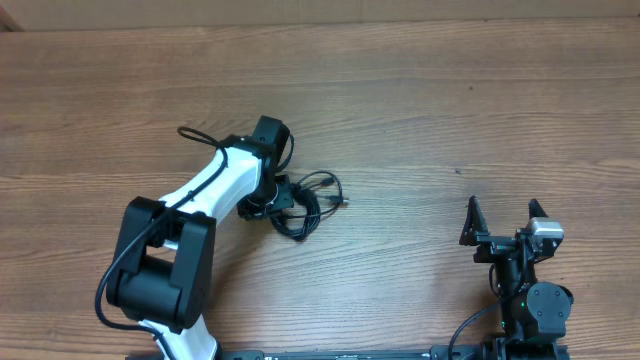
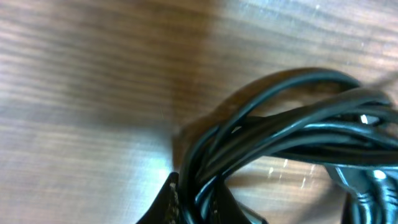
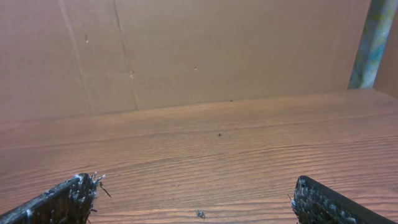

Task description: Untangle cables

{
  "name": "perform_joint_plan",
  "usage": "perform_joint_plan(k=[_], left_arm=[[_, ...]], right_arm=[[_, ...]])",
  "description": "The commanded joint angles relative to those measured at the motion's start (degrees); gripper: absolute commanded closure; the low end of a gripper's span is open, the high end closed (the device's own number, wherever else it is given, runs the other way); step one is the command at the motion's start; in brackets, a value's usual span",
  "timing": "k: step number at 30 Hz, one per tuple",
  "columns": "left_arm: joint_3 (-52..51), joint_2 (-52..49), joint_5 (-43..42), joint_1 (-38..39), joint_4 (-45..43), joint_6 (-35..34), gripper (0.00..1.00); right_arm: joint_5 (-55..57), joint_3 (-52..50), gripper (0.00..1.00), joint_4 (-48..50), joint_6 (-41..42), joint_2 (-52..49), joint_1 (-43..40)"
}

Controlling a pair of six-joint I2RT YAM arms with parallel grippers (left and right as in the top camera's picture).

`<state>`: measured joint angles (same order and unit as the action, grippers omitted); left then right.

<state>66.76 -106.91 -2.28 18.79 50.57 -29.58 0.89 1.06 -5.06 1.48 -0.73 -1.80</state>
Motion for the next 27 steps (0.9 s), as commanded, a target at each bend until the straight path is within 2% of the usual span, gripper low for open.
perform_joint_plan(k=[1,6,11,17,22,27], left_arm=[[4.4,6.6,0.3,0.3,3.0,-0.7,0.96],[4.6,15.5,1.7,0.5,7.6,-0.7,0.96],[4.6,22.4,8.8,0.5,13.1,-0.9,0.96],[3.4,28.9,9.1,0.5,18.7,-1.3,0.96],[-0.2,36.6,8.8,0.5,19.8,-2.6,0.96],[-8.1,46.8,7.7,0.5,16.4,-3.3,0.96]], right_arm=[[0.5,-0.6,0.0,0.4,0.2,0.5,-0.2],[0.5,-0.6,0.0,0.4,0.2,0.5,-0.2],[0.5,-0.6,0.0,0.4,0.2,0.5,-0.2],[0.5,-0.6,0.0,0.4,0.2,0.5,-0.2],[0.5,-0.6,0.0,0.4,0.2,0.5,-0.2],[0.5,-0.6,0.0,0.4,0.2,0.5,-0.2]])
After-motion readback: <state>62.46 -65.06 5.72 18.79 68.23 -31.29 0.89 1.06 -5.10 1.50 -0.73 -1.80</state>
